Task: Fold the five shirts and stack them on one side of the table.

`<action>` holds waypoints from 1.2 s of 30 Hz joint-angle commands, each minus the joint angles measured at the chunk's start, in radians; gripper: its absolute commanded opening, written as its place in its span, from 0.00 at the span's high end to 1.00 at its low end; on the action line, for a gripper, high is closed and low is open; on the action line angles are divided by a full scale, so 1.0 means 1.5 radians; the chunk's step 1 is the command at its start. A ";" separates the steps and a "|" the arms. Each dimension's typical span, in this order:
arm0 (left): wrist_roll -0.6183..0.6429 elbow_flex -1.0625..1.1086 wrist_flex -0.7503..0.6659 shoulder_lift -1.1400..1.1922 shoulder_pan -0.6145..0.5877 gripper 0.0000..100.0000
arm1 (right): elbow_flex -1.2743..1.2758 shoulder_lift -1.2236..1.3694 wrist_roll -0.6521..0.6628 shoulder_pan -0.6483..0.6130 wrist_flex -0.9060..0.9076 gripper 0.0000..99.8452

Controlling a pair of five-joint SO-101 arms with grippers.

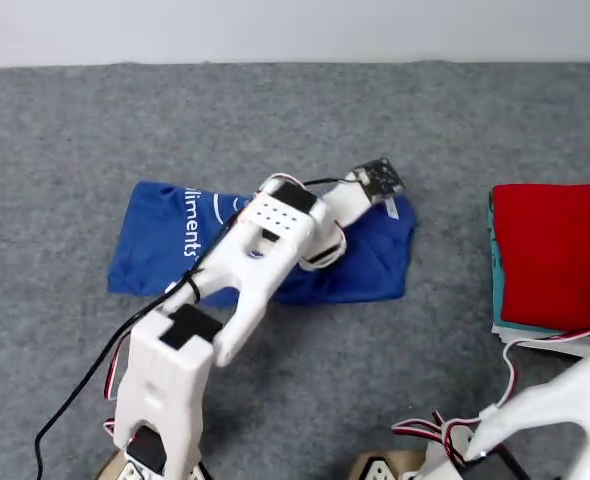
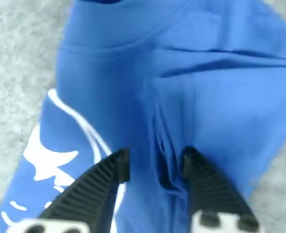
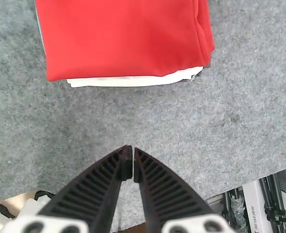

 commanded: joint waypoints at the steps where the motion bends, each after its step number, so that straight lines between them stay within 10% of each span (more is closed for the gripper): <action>1: -0.006 -0.086 -0.005 0.029 -0.024 0.81 | -0.005 -0.017 0.007 0.001 0.022 0.99; 17: -0.026 -0.524 0.426 0.084 0.048 0.81 | -0.005 -0.021 0.004 0.001 0.022 0.99; 27: -0.028 -0.245 0.417 -0.053 0.102 0.83 | -0.005 -0.021 0.003 0.001 0.022 0.99; 36: -0.078 -0.154 0.300 -0.014 -0.055 0.87 | -0.005 -0.017 0.003 0.001 0.022 0.99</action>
